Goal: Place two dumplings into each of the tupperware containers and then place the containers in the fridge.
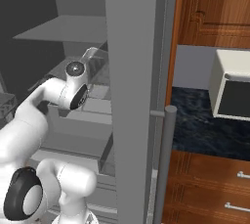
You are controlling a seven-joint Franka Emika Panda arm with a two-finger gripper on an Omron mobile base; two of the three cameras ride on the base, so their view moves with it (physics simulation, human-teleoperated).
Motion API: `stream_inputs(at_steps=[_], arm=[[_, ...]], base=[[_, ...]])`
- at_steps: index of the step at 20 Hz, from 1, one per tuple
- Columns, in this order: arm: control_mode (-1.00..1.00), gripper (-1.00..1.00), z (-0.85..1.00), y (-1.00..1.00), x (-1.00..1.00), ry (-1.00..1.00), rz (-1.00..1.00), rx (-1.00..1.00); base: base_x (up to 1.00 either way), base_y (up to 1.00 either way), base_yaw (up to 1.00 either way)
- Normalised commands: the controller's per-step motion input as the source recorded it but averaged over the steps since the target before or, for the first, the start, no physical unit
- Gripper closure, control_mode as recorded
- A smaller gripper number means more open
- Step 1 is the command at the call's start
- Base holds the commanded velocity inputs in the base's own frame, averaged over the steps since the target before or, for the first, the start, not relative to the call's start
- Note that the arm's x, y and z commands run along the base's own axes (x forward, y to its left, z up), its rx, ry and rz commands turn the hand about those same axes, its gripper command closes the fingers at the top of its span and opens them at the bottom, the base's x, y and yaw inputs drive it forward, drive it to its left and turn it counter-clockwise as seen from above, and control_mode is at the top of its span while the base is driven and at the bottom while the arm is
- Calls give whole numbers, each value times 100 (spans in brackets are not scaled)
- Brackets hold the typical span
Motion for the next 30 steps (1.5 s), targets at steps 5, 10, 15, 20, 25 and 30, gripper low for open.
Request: stream_inputs(at_steps=[5, 10, 15, 20, 25, 30], arm=[[-100, 100, 1, 0, 49, -5, 0, 2], [-100, 100, 3, 0, 45, -4, 1, 1], [-100, 100, 0, 0, 36, 0, 0, 0], [-100, 100, 0, 0, 3, 0, 0, 0], [-100, -100, 0, 0, 4, 0, 0, 0], [-100, -100, 0, 0, 4, -12, 0, 0]], base=[[0, 0, 0], [0, 0, 0], [0, 0, 0], [0, 0, 0], [0, 0, 0], [0, 0, 0]])
